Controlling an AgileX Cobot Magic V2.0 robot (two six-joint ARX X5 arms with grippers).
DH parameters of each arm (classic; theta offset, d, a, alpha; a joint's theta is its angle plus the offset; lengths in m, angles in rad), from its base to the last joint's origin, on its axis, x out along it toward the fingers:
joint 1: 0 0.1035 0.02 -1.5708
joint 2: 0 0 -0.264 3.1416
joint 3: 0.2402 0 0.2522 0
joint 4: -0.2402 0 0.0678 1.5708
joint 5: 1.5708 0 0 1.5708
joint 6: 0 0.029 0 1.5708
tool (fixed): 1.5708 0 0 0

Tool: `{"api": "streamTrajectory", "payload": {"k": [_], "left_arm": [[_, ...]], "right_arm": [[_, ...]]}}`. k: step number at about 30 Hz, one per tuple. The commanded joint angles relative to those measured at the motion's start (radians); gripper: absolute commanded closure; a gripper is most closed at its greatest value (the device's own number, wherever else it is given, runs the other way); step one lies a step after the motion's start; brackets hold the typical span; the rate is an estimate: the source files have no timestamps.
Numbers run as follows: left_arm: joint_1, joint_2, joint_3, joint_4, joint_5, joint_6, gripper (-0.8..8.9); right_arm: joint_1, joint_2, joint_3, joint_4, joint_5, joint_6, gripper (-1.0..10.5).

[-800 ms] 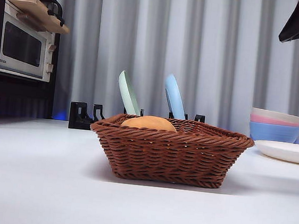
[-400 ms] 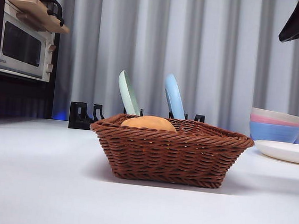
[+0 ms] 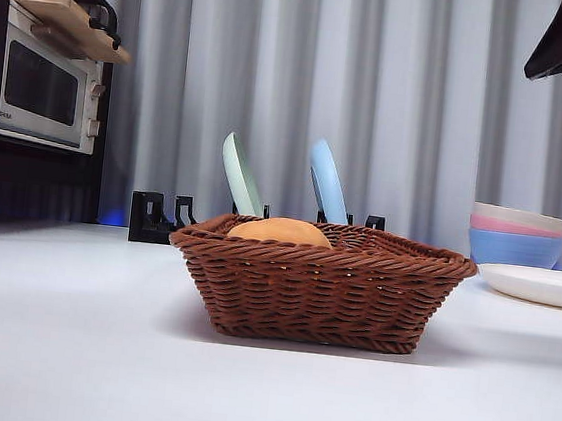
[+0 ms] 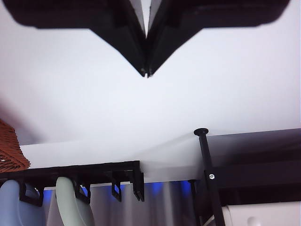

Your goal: Pick up the basket,pick up the corn from the table,pick up the potato from the table,pick up the cucumber from the table,put all items into the basket

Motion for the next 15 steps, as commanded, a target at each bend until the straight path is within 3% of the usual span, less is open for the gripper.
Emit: {"api": "streamTrajectory", "payload": {"k": [1,12,15], "left_arm": [[0.003,-0.003,-0.016,0.002,0.002,-0.006,8.17],[0.003,-0.003,-0.016,0.002,0.002,-0.006,8.17],[0.003,-0.003,-0.016,0.002,0.003,-0.006,8.17]], "right_arm": [[0.001,-0.001,-0.004,0.008,0.004,0.01,9.5],[0.002,-0.004,-0.004,0.006,0.002,0.01,9.5],[-0.01,-0.043,-0.005,0.005,0.042,-0.069,9.5]]}}
